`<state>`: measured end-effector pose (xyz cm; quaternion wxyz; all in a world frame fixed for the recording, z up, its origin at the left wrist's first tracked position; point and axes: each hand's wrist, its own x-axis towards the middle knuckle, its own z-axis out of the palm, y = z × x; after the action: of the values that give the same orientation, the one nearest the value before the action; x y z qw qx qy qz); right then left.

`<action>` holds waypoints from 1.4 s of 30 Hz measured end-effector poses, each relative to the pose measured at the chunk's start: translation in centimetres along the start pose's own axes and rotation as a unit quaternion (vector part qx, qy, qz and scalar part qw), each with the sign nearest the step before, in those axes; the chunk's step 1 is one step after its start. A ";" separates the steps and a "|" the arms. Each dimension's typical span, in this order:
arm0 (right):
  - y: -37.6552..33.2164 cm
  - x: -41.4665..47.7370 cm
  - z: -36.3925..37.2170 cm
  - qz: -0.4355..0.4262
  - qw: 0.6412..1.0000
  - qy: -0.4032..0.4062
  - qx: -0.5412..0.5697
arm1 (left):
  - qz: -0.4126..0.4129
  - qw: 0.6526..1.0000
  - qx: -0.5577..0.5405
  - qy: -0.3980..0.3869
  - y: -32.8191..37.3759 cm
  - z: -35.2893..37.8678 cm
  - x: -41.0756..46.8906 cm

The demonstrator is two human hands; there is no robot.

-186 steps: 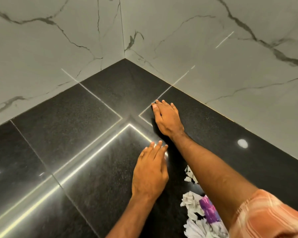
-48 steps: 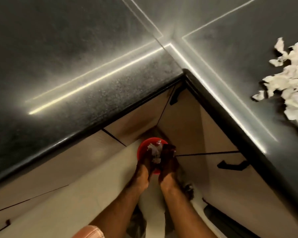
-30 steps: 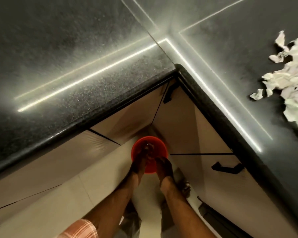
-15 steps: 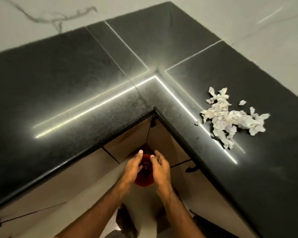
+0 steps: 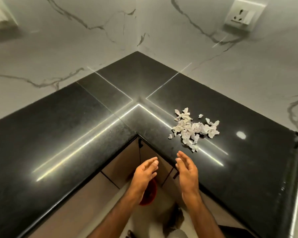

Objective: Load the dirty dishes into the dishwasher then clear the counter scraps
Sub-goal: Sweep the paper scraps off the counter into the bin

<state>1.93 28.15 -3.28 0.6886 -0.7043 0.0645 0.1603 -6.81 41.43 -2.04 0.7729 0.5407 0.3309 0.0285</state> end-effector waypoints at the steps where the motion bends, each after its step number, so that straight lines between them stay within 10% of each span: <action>1: -0.3 0.7 -0.8 0.000 1.000 0.013 -0.002 | 0.009 1.000 0.026 -0.009 0.2 0.5 0.3; 10: -2.4 8.3 -6.6 -0.054 0.993 0.015 -0.104 | 0.142 0.908 0.393 0.012 4.4 8.3 9.7; 19: -6.4 17.4 -11.9 -0.134 0.956 -0.027 -0.260 | 0.067 0.766 0.639 -0.019 6.2 14.5 16.4; 29: -5.8 24.9 -13.3 -0.217 0.850 -0.143 -0.459 | 0.140 0.852 0.503 0.042 3.4 16.3 16.0; 35: -4.6 23.6 -15.2 -0.276 0.857 -0.092 -0.425 | 0.176 0.833 0.505 0.146 2.0 17.6 14.8; 42: -4.5 24.0 -14.6 -0.189 0.912 -0.089 -0.352 | 0.176 0.913 0.344 0.131 -0.3 20.7 15.1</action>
<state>27.94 17.02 -6.55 0.4160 -0.8830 -0.1917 0.1019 16.06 30.51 -5.47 0.4711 0.8142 0.3177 0.1193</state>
